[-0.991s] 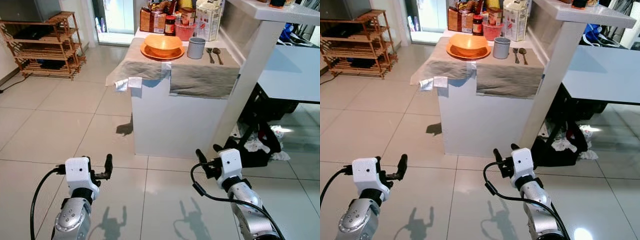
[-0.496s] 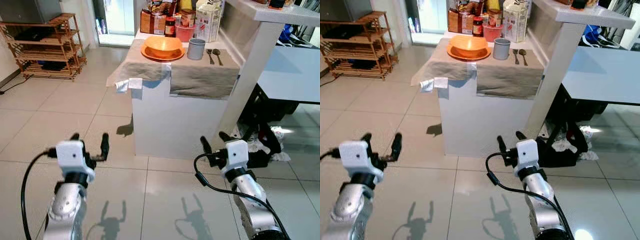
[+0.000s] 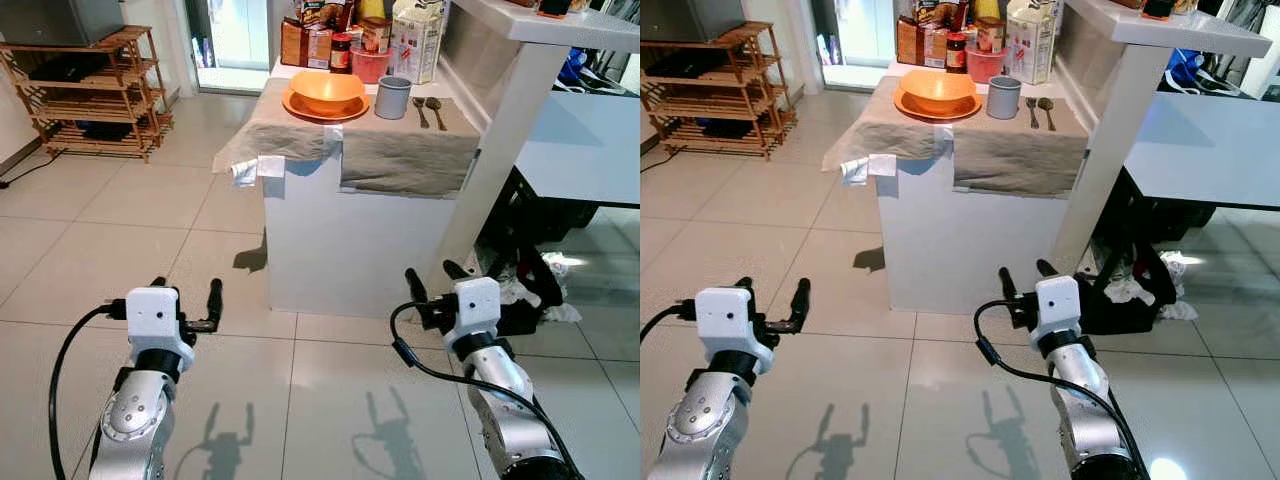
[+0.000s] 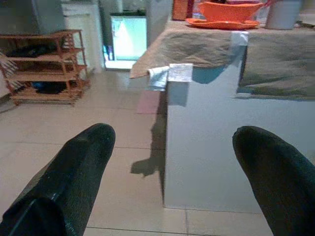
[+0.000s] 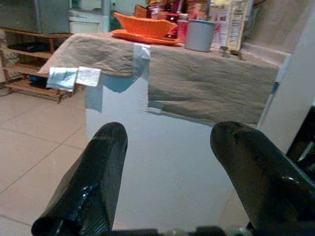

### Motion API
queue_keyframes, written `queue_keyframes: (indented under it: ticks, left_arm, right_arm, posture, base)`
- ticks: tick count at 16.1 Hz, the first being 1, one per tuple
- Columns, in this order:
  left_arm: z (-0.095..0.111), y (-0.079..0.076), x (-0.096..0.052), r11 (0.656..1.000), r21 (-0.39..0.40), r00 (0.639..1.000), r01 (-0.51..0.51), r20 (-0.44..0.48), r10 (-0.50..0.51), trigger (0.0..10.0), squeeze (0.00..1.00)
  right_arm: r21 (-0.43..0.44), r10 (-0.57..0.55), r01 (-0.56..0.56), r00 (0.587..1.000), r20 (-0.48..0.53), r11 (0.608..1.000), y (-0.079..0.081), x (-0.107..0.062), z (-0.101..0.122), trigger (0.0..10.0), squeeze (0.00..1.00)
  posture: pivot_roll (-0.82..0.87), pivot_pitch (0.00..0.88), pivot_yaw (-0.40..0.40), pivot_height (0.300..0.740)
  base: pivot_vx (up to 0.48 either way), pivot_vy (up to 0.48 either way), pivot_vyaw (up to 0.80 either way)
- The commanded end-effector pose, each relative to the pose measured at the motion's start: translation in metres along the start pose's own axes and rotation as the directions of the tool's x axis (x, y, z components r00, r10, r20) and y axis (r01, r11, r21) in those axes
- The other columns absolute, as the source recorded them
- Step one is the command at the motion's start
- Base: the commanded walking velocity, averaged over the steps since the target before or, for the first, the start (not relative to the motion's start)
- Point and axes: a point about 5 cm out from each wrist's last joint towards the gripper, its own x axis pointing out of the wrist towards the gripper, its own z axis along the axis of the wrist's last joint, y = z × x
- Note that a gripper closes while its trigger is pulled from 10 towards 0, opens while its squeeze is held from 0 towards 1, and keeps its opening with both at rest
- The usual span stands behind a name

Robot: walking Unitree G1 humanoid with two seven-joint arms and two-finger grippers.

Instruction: Setting the table

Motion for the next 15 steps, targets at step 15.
queue_keyframes:
  ticks: [15]
  left_arm:
    - [0.009, -0.0103, 0.0057, 0.999, -0.03, 0.999, 0.022, 0.039, -0.02, 10.0, 0.0]
  right_arm:
    - [-0.019, -0.005, 0.004, 1.0, -0.018, 1.0, 0.0001, 0.0034, -0.0041, 10.0, 0.0]
  posture:
    - [0.04, 0.0, -0.029, 0.74]
  base:
    - [0.436, 0.0, 0.0]
